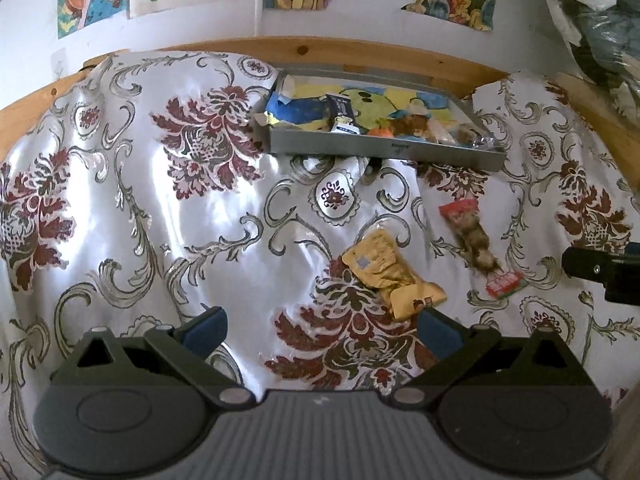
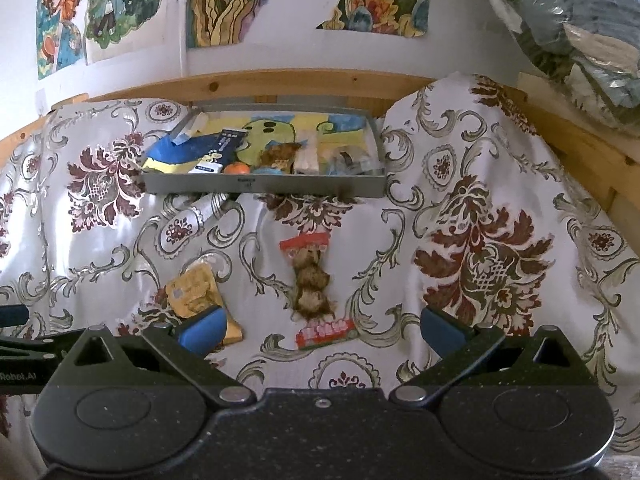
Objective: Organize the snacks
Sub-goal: 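Raise both open tools from the tray and move back over the snacks, then move right tool toward red-topped quail egg packet while left tool approaches gold pouch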
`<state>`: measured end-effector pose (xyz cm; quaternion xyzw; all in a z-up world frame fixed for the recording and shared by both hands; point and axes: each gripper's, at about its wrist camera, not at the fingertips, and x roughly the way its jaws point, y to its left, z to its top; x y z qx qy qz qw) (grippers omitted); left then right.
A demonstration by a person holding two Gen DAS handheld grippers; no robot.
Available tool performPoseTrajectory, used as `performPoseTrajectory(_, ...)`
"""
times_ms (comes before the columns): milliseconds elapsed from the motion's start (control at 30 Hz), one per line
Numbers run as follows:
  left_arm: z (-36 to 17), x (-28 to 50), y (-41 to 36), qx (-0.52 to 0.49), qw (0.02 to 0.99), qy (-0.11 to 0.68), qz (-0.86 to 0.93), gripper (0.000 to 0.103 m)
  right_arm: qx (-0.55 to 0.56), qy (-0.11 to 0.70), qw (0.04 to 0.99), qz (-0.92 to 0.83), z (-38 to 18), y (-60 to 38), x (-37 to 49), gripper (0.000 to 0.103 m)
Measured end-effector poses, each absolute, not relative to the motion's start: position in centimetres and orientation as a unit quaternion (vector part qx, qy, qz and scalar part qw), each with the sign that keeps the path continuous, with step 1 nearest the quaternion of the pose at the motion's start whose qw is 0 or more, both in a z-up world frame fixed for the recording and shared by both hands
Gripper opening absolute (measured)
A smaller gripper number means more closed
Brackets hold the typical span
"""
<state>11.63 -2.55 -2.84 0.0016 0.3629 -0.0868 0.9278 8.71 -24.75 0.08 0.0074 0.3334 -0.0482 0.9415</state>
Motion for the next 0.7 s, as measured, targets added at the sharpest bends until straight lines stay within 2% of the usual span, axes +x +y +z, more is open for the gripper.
performPoseTrajectory(700,-4.3,13.7,-2.5,-0.007,0.915,0.397,-0.074,0.103,0.045,0.388,0.920,-0.019,-0.9,-25.3,10.7,0.102)
